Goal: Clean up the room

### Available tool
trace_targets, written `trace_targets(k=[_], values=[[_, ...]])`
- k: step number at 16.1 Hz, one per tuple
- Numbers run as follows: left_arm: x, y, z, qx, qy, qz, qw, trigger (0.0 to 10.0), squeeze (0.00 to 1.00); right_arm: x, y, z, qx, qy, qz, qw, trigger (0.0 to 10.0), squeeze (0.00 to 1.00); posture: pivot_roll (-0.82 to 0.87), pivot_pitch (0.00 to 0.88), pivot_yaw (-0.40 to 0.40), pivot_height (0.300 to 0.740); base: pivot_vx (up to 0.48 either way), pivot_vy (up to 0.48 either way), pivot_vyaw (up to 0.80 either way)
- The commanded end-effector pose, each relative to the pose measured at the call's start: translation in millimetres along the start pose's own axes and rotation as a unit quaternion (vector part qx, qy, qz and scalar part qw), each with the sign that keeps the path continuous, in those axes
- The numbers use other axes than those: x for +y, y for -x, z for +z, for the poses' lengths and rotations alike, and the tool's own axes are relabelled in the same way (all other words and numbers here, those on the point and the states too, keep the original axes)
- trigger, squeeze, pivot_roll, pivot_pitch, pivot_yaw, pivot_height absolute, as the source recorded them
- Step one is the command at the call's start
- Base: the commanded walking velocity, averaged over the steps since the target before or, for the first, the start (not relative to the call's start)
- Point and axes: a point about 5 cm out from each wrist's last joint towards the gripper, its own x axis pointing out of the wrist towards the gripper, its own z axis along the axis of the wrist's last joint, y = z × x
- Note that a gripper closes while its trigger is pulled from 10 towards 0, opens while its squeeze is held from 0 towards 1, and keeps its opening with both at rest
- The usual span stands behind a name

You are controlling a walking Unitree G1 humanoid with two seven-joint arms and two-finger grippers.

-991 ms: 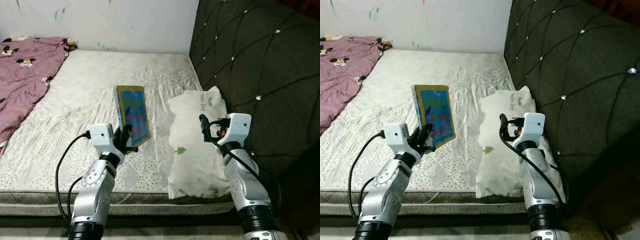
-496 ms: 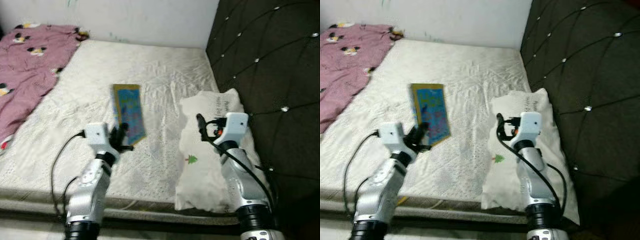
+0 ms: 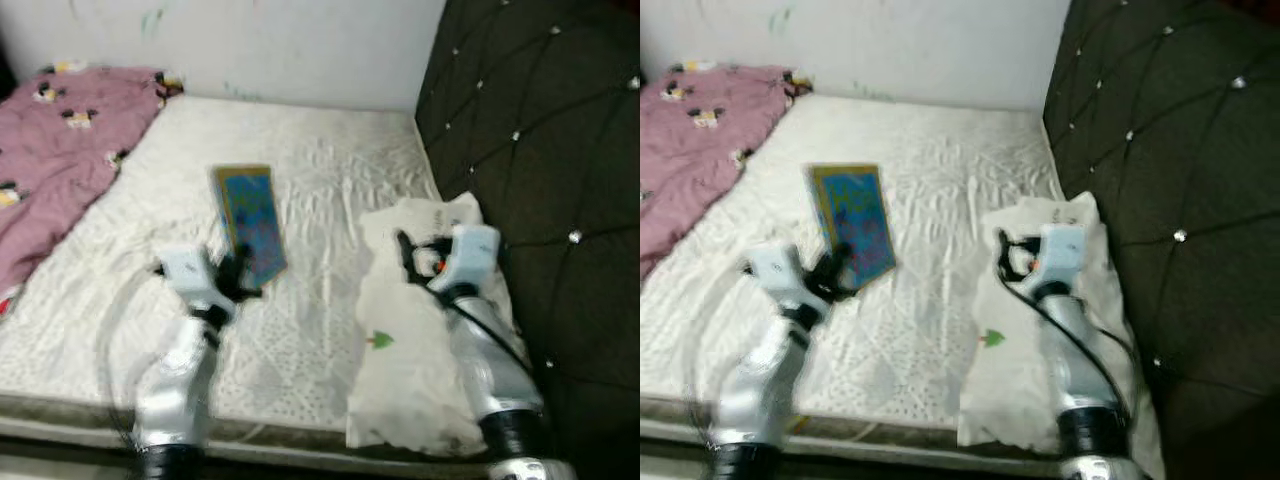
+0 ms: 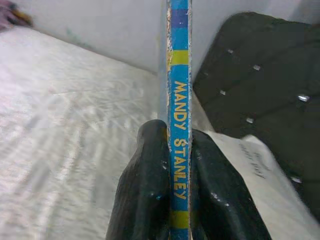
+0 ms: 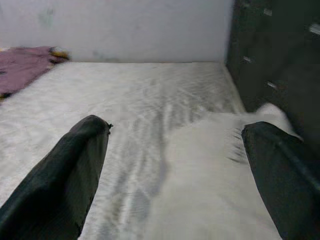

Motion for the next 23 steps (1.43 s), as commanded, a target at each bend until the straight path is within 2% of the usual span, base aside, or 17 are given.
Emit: trace_targets(k=[1,3,7,8,10,11,12,13,14,16,18,20,21,23], values=[[-0.8,-1.0,10.9,-0.024,-0.003,-0.006,1.0,10.0,0.0,2.5,-0.9,2.7,-0.006,-0.001,0.001,1.0,10.0,0.0,-0.09,0.026,-0.042,0.74,0.0,0.0,0.0],[8.3,1.0,11.1,-0.03,0.011,0.04,0.999,10.0,0.0,0.5,1.2,1.4,-0.003,-0.002,0.001,1.0,10.0,0.0,-0.09,0.03,-0.047,0.74,0.0,0.0,0.0],[20.3,6.0,16.2,-0.047,0.056,0.062,0.995,10.0,0.0,-3.3,9.1,-2.0,0.006,0.0,0.002,1.0,10.0,0.0,-0.09,0.072,-0.054,0.74,0.0,0.0,0.0],[27.9,13.1,11.7,-0.037,0.071,0.078,0.994,10.0,0.0,-6.5,12.1,-3.4,0.01,-0.001,-0.002,1.0,10.0,0.0,-0.09,0.081,-0.054,0.74,0.0,0.0,0.0],[30.7,18.5,7.5,-0.024,0.065,0.08,0.994,10.0,0.0,-7.9,13.9,-4.2,0.011,-0.002,-0.004,1.0,10.0,0.0,-0.09,0.081,-0.052,0.74,0.0,0.0,0.0],[31.2,21.5,5.4,-0.014,0.046,0.081,0.996,10.0,0.0,-6.4,13.2,-3.5,0.01,-0.005,-0.005,1.0,10.0,0.0,-0.09,0.071,-0.048,0.74,0.0,0.0,0.0],[31.6,23.1,6.6,-0.021,0.026,0.082,0.996,10.0,0.0,-3.9,13.4,-3.6,0.01,-0.009,-0.004,1.0,10.0,0.0,-0.07,0.064,-0.05,0.74,0.0,0.0,0.0],[31.6,23.7,11.1,-0.038,0.026,0.083,0.995,10.0,0.0,-0.5,13.2,-5.7,0.013,-0.013,0.001,1.0,10.0,0.0,-0.05,0.063,-0.054,0.74,0.0,0.0,0.0],[31.7,24.2,13.5,-0.044,0.035,0.085,0.995,10.0,0.0,1.0,13.3,-6.8,0.015,-0.014,0.003,1.0,10.0,0.0,-0.05,0.062,-0.055,0.74,0.0,0.0,0.0],[31.0,28.9,23.2,-0.071,0.065,0.053,0.994,10.0,0.0,7.5,11.8,-10.7,0.022,-0.02,0.01,1.0,10.0,0.0,-0.02,0.045,-0.073,0.74,0.0,0.0,0.0],[36.1,35.5,25.2,-0.088,0.075,0.074,0.991,10.0,0.0,12.0,9.1,-10.2,0.023,-0.041,0.022,0.999,10.0,0.0,-0.01,0.056,-0.05,0.74,0.0,0.0,0.0],[32.9,39.4,22.2,-0.082,0.084,0.057,0.991,10.0,0.0,7.4,11.7,-13.5,0.023,-0.061,0.007,0.998,10.0,0.0,-0.01,0.047,-0.043,0.74,0.0,0.0,0.0],[36.0,36.5,23.8,-0.085,0.09,0.056,0.991,10.0,0.0,14.2,14.3,-14.2,0.023,-0.074,0.012,0.997,10.0,0.0,-0.02,0.051,-0.035,0.74,0.0,0.0,0.0],[35.7,31.5,20.6,-0.066,0.072,0.08,0.992,10.0,0.0,21.0,16.9,-11.4,0.02,-0.078,0.028,0.996,10.0,0.0,-0.03,0.077,-0.033,0.74,0.0,0.0,0.0]])
